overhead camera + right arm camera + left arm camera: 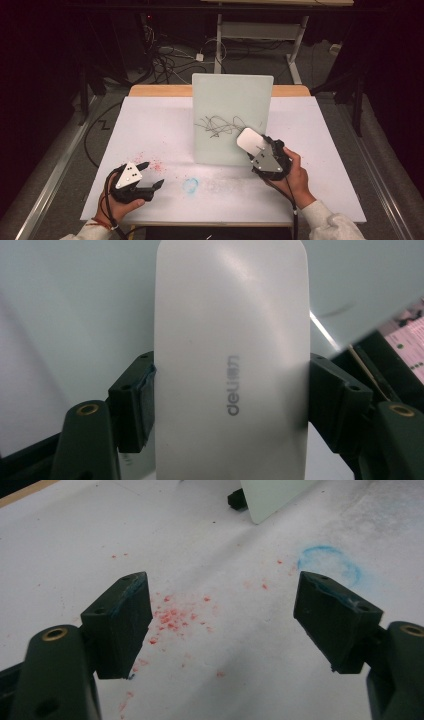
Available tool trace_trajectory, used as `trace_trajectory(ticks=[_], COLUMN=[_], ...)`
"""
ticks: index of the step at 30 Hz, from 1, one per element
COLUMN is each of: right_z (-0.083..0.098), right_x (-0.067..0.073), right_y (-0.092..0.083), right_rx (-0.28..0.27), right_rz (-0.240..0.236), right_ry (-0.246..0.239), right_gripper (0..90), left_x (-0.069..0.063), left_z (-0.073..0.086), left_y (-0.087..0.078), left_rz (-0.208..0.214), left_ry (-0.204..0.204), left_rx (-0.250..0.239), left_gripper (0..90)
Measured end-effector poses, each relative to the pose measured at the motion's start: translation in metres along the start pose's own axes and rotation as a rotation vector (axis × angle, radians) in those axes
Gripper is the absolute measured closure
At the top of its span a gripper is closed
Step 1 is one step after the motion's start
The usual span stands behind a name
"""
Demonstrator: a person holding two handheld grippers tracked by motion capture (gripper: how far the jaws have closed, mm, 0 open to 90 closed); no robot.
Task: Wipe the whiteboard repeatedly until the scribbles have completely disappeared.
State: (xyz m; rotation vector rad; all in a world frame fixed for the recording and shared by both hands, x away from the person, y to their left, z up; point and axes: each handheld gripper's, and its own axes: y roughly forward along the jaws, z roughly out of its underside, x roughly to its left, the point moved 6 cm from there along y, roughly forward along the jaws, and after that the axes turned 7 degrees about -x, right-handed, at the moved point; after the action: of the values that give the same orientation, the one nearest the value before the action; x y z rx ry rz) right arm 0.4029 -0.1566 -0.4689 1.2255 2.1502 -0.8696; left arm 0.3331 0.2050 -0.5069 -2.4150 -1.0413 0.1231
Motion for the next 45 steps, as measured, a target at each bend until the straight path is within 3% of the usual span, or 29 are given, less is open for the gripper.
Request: trace_trajectory(ticks=[5, 8, 13, 16, 19, 26, 34, 37, 38, 43, 45], right_z=[-0.002, -0.002, -0.002, 0.001, 0.003, 0.0, -0.011, -0.015, -0.017, -0.023, -0.024], right_x=[0.001, -0.008, -0.036, -0.041, -0.033, 0.004, 0.016, 0.011, 0.006, -0.025, -0.029], right_y=[0.003, 0.002, -0.004, -0.005, -0.003, 0.004, 0.012, 0.013, 0.013, 0.01, 0.009], right_rx=[0.004, 0.005, -0.008, -0.003, 0.009, 0.016, -0.005, -0.005, -0.009, -0.027, -0.031], right_rz=[0.002, 0.056, 0.156, 0.172, 0.161, 0.062, 0.064, 0.067, 0.09, 0.183, 0.198], right_ry=[-0.01, -0.038, 0.046, 0.069, 0.061, -0.017, -0.057, -0.066, -0.057, 0.036, 0.06], right_gripper=[30.7, 30.7, 30.7, 30.7, 30.7, 30.6, 30.6, 30.6, 30.6, 30.6, 30.6], left_x=[0.0, 0.0, -0.001, -0.001, 0.0, -0.001, -0.002, -0.002, -0.002, -0.002, -0.002], left_z=[0.0, 0.0, 0.0, 0.0, -0.001, -0.001, -0.001, -0.001, -0.001, -0.001, -0.001], left_y=[0.0, 0.0, 0.0, 0.001, 0.0, 0.0, 0.001, 0.0, 0.0, 0.001, 0.001], left_rz=[0.001, 0.0, 0.002, -0.004, -0.005, -0.002, 0.002, 0.003, 0.002, 0.004, 0.005], left_ry=[0.0, 0.0, 0.001, 0.004, 0.0, 0.006, 0.013, 0.01, 0.01, 0.008, 0.008], left_rx=[-0.002, -0.003, 0.0, 0.001, -0.004, -0.005, -0.003, -0.004, -0.005, -0.003, -0.002], left_gripper=[22.4, 22.4, 22.5, 22.6, 22.8, 22.9, 23.0, 23.1, 23.1, 23.1, 23.1])
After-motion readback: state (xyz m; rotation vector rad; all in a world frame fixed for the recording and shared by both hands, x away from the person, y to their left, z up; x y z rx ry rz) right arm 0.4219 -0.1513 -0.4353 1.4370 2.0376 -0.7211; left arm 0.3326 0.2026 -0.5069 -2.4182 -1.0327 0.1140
